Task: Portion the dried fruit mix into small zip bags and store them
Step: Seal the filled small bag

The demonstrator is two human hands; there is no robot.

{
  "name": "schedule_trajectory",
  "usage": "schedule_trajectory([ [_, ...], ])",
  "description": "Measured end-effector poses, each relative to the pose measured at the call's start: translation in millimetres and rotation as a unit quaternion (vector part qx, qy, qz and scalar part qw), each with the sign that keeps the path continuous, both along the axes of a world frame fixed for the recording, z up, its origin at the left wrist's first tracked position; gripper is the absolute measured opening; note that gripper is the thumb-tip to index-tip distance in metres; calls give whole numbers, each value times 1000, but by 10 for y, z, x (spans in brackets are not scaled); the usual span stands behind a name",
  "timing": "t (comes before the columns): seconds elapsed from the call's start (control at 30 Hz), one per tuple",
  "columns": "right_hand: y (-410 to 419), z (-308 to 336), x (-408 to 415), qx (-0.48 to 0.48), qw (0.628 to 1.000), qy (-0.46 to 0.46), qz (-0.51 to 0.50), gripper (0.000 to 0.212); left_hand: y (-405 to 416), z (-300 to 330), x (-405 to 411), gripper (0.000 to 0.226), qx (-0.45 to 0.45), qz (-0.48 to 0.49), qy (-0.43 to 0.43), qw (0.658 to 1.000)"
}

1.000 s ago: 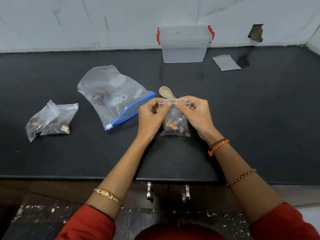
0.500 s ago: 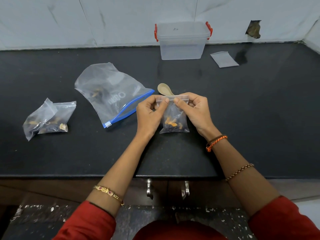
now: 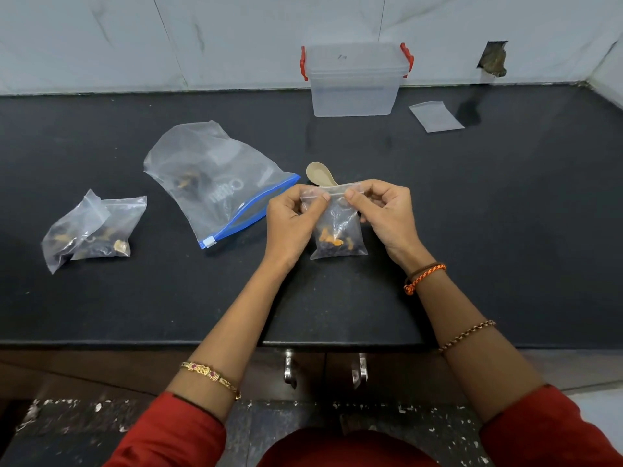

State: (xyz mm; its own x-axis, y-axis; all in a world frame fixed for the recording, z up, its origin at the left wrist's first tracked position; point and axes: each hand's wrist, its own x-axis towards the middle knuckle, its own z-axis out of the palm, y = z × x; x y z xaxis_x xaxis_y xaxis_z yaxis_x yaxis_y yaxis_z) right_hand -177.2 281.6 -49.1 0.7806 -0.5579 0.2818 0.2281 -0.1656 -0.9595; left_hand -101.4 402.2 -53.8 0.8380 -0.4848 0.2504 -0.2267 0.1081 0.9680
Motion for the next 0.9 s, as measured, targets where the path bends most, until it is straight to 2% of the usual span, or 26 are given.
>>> schedule_trajectory([
  [0.13,-5,-19,2,-12,1000,4,-9,16,9,14,-3,9,-19,-20,20,999],
  [0.53,-39,-52,17,-75,997,12,-20,11,-5,-9,22,5,29,-6,-29,999],
  [0.73,-29,-8,5,-18,1000,17,-17,13,9,11,19,12,5,-19,-1,1000],
  [0.9,-47,-10,-12,22,999,24,-27,13,9,-1,24,22,9,7,-21,1000],
])
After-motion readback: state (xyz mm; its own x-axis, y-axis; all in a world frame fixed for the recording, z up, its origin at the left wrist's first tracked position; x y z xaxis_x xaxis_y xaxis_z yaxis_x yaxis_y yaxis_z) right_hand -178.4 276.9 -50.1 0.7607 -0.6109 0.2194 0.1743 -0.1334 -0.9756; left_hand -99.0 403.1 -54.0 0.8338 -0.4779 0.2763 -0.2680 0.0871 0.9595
